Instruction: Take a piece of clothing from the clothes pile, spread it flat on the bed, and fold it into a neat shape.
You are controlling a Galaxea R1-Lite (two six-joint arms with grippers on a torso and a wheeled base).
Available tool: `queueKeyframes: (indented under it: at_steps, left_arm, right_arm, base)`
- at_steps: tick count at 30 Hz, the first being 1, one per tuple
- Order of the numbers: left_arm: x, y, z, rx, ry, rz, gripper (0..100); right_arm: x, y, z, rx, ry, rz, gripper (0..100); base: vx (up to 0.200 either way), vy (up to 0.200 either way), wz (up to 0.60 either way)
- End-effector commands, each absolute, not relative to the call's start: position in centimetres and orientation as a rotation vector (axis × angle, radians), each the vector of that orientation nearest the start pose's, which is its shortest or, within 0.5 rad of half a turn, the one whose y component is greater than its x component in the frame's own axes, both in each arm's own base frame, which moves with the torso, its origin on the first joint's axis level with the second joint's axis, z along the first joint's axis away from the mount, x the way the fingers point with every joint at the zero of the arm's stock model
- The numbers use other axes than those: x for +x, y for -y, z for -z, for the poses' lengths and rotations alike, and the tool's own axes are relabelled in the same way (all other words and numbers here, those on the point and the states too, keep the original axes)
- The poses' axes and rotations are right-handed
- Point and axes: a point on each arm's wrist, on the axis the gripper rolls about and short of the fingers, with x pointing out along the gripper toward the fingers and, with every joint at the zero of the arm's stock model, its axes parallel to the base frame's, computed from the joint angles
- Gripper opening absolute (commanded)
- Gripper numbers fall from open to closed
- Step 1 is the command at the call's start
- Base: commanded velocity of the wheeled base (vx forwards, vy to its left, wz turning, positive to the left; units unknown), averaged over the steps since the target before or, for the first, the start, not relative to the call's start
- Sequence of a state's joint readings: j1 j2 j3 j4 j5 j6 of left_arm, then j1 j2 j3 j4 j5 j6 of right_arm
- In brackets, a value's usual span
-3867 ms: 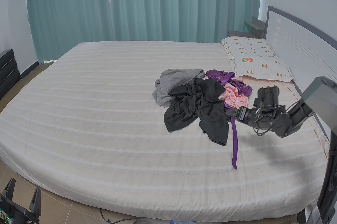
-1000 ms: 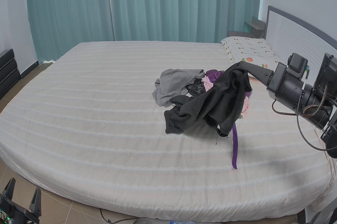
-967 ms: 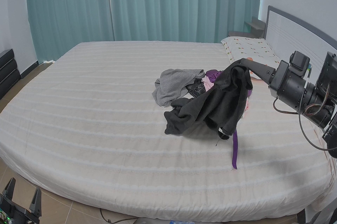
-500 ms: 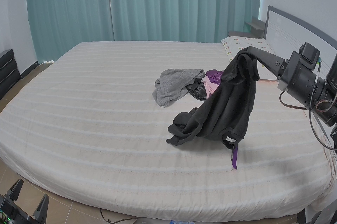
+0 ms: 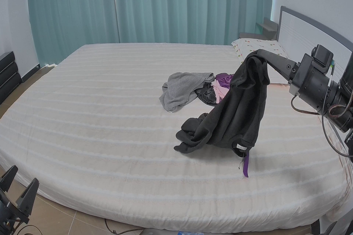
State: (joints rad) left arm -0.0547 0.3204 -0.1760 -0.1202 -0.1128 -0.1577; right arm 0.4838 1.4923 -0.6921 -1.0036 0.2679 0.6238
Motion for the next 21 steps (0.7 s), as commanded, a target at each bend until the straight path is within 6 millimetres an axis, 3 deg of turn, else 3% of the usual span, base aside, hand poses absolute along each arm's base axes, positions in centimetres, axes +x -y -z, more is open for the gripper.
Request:
queueKeyframes:
  at_steps: [1,2,10,17,20,21]
  left_arm:
    - [5.9,0.9,-15.3,-0.181,-0.316,0.232,100]
    - [6.2,0.9,-15.3,-0.179,-0.333,0.237,100]
    - [14.4,2.5,-12.6,-0.157,-0.569,0.293,100]
    - [19.0,5.8,-8.4,-0.104,-0.743,0.388,100]
    - [19.9,6.8,-7.2,-0.085,-0.761,0.415,100]
    - [21.0,7.9,-6.7,-0.07,-0.745,0.446,100]
  right_arm:
    - [22.5,-12.4,-24.3,0.612,-0.046,-0.779,0]
    - [22.6,-12.4,-24.3,0.612,-0.047,-0.779,0]
    - [22.8,-12.3,-24.5,0.613,-0.035,-0.773,0]
    - [23.2,-12.4,-24.8,0.613,-0.026,-0.775,0]
    - [23.2,-12.5,-25.3,0.618,-0.007,-0.78,0]
    - [23.1,-12.4,-25.4,0.617,-0.002,-0.781,0]
  base:
    - [0.0,0.0,0.0]
    - [0.0,0.0,0.0]
    - [0.0,0.0,0.0]
    - [0.0,0.0,0.0]
    - [0.0,0.0,0.0]
    - [0.0,0.0,0.0]
